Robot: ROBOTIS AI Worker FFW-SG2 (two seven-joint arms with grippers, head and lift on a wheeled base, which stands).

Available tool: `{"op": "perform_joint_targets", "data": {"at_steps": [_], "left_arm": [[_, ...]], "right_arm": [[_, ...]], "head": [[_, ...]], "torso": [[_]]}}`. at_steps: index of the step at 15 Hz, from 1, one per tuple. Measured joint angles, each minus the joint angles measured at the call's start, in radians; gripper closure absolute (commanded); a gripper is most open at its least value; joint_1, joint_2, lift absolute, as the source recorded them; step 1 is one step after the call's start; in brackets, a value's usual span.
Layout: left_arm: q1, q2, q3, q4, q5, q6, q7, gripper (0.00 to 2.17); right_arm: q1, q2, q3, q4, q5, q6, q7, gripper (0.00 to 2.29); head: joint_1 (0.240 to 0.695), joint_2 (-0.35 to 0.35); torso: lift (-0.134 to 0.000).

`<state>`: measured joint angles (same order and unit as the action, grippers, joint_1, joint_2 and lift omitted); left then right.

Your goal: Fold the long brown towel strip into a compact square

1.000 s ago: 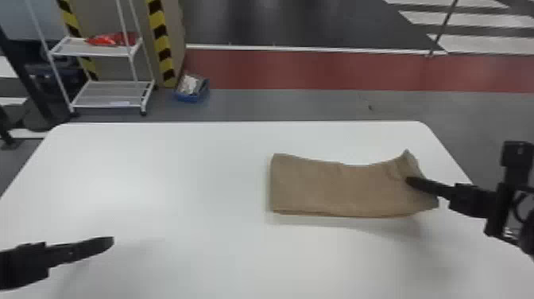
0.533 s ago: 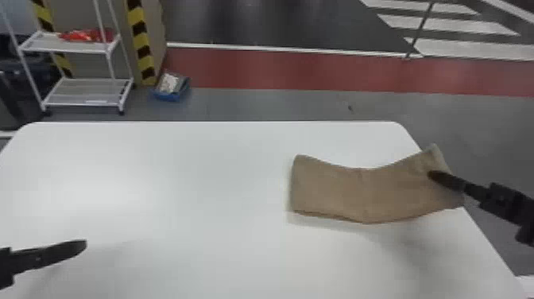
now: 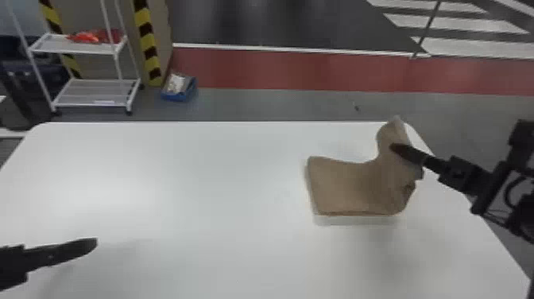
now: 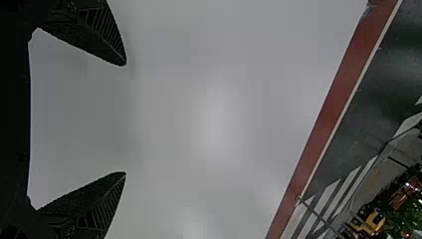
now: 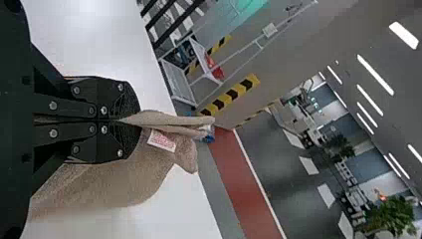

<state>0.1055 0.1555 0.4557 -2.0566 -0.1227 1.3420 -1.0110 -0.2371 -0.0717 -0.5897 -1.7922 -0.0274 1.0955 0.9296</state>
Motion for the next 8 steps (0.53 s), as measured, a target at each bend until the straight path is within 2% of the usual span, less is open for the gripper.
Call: {"op": "perform_joint_targets", "data": {"at_steps": [2, 3, 8], "left_arm": [[0.006, 0.003, 0.005, -0.003, 0.001, 0.001, 0.000, 0.10], [0.008, 0.005, 0.008, -0.003, 0.002, 0.000, 0.000, 0.10], [0.013, 0.009, 0.009, 0.007, 0.006, -0.004, 0.000, 0.10]], "right_arm": [[0.010, 0.049, 0.080, 0.002, 0.041, -0.055, -0.011, 1.15], [0.012, 0.063, 0.116, 0.006, 0.062, -0.068, -0.013, 1.15], [0.032, 0.070, 0.253, 0.010, 0.138, -0.082, -0.022, 1.13]], "head": [[0.695, 0.033], [0.695, 0.053], [0.695, 0.115]], "torso": [[-0.125], [-0.125], [-0.125]]}}
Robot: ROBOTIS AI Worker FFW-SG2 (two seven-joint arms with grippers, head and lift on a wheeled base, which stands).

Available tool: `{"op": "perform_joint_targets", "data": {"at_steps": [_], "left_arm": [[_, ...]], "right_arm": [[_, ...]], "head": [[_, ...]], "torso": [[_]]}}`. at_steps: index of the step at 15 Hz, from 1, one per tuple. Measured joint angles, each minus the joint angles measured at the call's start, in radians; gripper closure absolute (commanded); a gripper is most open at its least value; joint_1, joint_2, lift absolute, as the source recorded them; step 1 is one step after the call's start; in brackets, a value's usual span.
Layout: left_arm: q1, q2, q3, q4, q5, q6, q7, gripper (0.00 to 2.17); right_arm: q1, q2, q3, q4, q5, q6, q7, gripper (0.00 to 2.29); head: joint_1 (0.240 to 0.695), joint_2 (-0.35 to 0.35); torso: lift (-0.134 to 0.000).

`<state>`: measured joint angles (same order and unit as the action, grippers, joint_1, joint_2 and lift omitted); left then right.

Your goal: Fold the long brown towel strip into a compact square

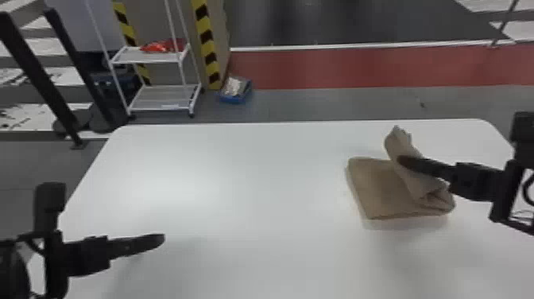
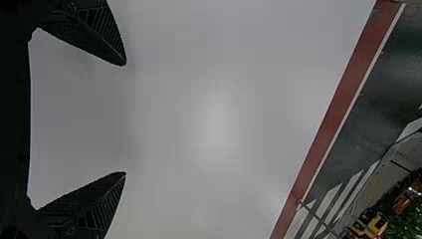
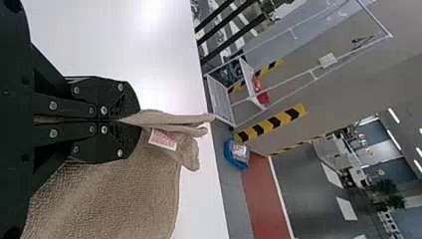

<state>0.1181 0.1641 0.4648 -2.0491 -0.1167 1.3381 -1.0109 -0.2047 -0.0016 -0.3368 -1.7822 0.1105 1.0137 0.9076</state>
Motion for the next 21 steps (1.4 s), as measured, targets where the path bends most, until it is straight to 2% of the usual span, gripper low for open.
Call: {"op": "perform_joint_targets", "data": {"at_steps": [1, 2, 3, 4, 5, 9, 10, 12, 15, 16, 18, 21], "left_arm": [[0.000, 0.000, 0.000, 0.004, 0.000, -0.001, 0.000, 0.10], [0.000, 0.000, 0.000, 0.008, 0.000, -0.003, 0.001, 0.10], [0.001, 0.000, 0.000, 0.009, 0.000, -0.005, 0.001, 0.10], [0.001, -0.001, 0.000, 0.010, 0.000, -0.006, 0.002, 0.10], [0.002, -0.002, 0.000, 0.010, 0.000, -0.007, 0.002, 0.10], [0.008, -0.002, 0.005, 0.009, 0.000, -0.007, 0.001, 0.10], [0.009, -0.002, 0.006, 0.009, 0.000, -0.006, 0.001, 0.10], [0.010, -0.002, 0.006, 0.009, 0.000, -0.006, 0.002, 0.10], [0.011, -0.001, 0.005, 0.012, 0.000, -0.007, 0.002, 0.10], [0.011, -0.002, 0.005, 0.013, 0.001, -0.007, 0.001, 0.10], [0.014, -0.002, 0.005, 0.013, 0.002, -0.007, 0.000, 0.10], [0.017, 0.000, 0.011, 0.014, 0.004, -0.010, 0.000, 0.10]], "right_arm": [[0.007, 0.000, 0.024, 0.002, 0.010, -0.005, -0.004, 1.10], [0.015, 0.000, 0.048, 0.003, 0.020, -0.013, -0.011, 0.88], [0.022, 0.000, 0.067, 0.006, 0.027, -0.022, -0.017, 0.55], [0.031, 0.000, 0.087, 0.012, 0.034, -0.035, -0.025, 0.12], [0.039, 0.000, 0.101, 0.017, 0.037, -0.047, -0.029, 0.01], [0.065, 0.000, 0.113, 0.021, 0.021, -0.086, -0.043, 0.03], [0.066, 0.000, 0.100, 0.016, 0.008, -0.099, -0.060, 0.09], [0.059, 0.000, 0.077, 0.014, -0.004, -0.120, -0.111, 0.50], [0.023, 0.000, 0.082, 0.070, 0.044, -0.167, -0.134, 1.67], [0.016, 0.000, 0.102, 0.093, 0.071, -0.194, -0.147, 1.87], [0.006, 0.000, 0.152, 0.130, 0.129, -0.232, -0.177, 1.87], [-0.002, 0.000, 0.234, 0.164, 0.187, -0.244, -0.171, 1.87]], "head": [[0.695, 0.124], [0.695, 0.131], [0.695, 0.140], [0.695, 0.147], [0.695, 0.152], [0.695, 0.171], [0.695, 0.167], [0.695, 0.139], [0.695, 0.123], [0.695, 0.126], [0.695, 0.133], [0.695, 0.164]], "torso": [[-0.125], [-0.125], [-0.125], [-0.125], [-0.125], [-0.125], [-0.125], [-0.125], [-0.125], [-0.125], [-0.125], [-0.125]]}}
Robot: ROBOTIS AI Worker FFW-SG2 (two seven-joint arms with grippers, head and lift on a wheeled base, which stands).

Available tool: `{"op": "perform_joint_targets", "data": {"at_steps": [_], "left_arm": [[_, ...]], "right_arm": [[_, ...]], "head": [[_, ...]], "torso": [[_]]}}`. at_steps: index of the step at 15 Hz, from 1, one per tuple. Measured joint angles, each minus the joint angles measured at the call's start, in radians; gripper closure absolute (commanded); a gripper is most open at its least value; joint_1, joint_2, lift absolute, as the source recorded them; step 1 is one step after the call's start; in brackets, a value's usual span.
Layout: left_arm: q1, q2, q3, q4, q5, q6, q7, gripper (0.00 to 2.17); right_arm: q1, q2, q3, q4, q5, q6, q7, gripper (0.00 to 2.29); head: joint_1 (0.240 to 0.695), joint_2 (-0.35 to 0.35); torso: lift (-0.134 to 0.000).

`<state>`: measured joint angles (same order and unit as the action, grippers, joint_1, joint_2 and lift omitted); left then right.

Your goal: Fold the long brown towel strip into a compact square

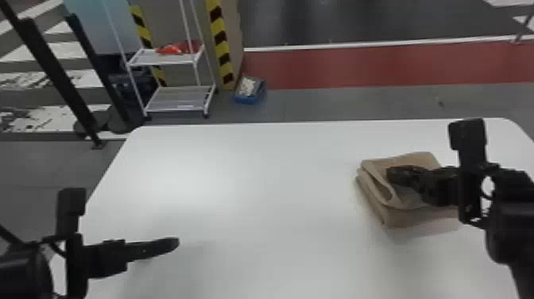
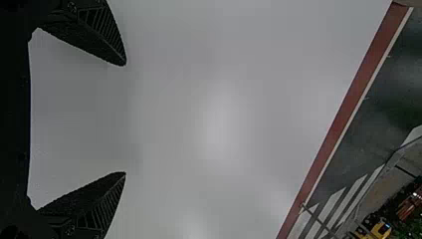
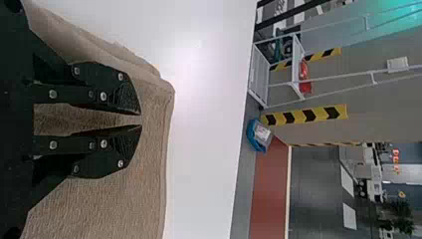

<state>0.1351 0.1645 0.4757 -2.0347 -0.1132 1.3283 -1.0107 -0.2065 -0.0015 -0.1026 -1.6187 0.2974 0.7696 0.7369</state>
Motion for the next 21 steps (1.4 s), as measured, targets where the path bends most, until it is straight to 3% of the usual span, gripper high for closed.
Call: {"op": "perform_joint_targets", "data": {"at_steps": [8, 14, 16, 18, 21], "left_arm": [[0.001, 0.001, 0.006, 0.007, 0.002, -0.004, 0.000, 0.10], [0.001, 0.005, 0.015, 0.010, 0.005, -0.010, 0.001, 0.10], [0.001, 0.006, 0.021, 0.006, 0.007, -0.010, 0.001, 0.10], [-0.001, 0.006, 0.023, -0.001, 0.007, -0.006, 0.000, 0.10], [-0.002, 0.006, 0.023, -0.005, 0.008, -0.004, 0.000, 0.10]], "right_arm": [[0.031, 0.000, 0.139, 0.008, 0.038, 0.010, 0.030, 1.87], [0.109, 0.000, 0.269, -0.077, 0.019, 0.008, 0.109, 1.87], [0.144, 0.000, 0.309, -0.116, 0.018, -0.017, 0.144, 1.87], [0.168, 0.000, 0.313, -0.157, 0.011, -0.040, 0.161, 1.87], [0.202, 0.000, 0.240, -0.282, -0.013, 0.032, 0.218, 1.87]], "head": [[0.695, 0.254], [0.695, 0.350], [0.695, 0.350], [0.695, 0.350], [0.695, 0.350]], "torso": [[-0.125], [-0.125], [-0.125], [-0.125], [-0.125]]}}
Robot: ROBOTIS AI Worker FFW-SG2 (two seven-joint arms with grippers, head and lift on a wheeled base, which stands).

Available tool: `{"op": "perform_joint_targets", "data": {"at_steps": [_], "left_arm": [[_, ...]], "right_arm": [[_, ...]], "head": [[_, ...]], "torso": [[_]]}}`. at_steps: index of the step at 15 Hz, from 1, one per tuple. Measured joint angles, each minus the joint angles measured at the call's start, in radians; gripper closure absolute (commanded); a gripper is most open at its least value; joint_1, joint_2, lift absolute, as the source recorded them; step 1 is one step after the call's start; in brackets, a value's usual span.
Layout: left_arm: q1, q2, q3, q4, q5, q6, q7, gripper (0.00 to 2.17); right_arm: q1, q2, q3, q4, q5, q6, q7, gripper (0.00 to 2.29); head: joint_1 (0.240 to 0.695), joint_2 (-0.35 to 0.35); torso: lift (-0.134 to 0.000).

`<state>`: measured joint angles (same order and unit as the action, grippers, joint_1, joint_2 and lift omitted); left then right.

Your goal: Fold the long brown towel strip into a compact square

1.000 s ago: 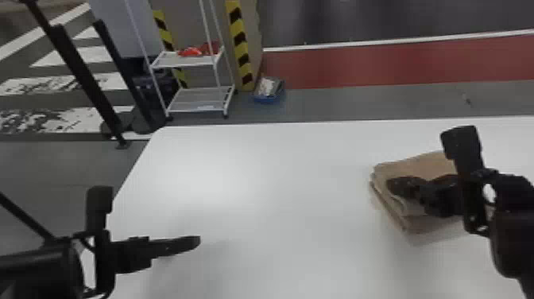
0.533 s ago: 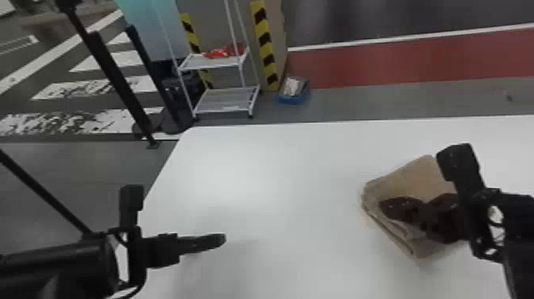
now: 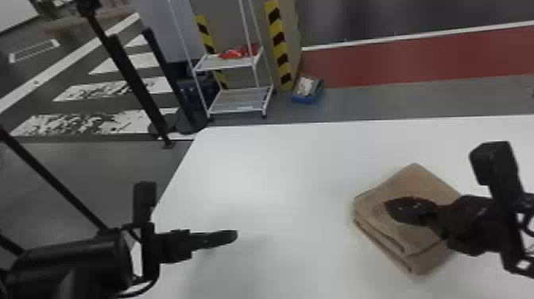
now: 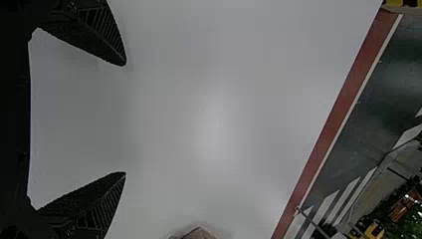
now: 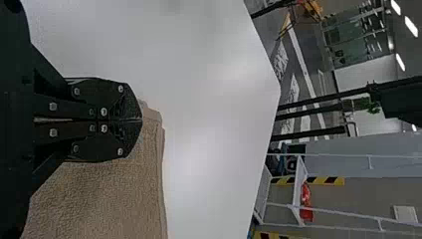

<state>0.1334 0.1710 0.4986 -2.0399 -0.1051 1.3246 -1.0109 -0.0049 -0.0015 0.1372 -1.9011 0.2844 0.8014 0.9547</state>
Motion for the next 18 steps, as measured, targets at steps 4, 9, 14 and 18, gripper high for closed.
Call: {"op": "perform_joint_targets", "data": {"at_steps": [4, 9, 14, 18], "left_arm": [[-0.005, 0.012, -0.001, 0.008, 0.013, -0.002, 0.003, 0.10], [-0.014, 0.011, -0.006, 0.016, 0.018, -0.005, 0.004, 0.10], [0.001, 0.014, 0.020, 0.012, 0.029, -0.004, -0.001, 0.10], [0.008, 0.019, 0.039, 0.018, 0.043, -0.008, -0.001, 0.10]], "right_arm": [[0.090, -0.066, -0.155, -0.158, -0.020, 0.152, 0.096, 1.87], [0.099, -0.128, -0.214, -0.119, 0.013, 0.167, 0.101, 1.87], [-0.043, -0.091, -0.117, 0.068, 0.105, 0.155, 0.040, 1.87], [-0.156, -0.018, -0.081, 0.190, 0.141, 0.120, -0.031, 1.87]], "head": [[0.695, 0.314], [0.695, 0.227], [0.695, 0.250], [0.695, 0.284]], "torso": [[-0.125], [-0.125], [-0.125], [-0.125]]}}
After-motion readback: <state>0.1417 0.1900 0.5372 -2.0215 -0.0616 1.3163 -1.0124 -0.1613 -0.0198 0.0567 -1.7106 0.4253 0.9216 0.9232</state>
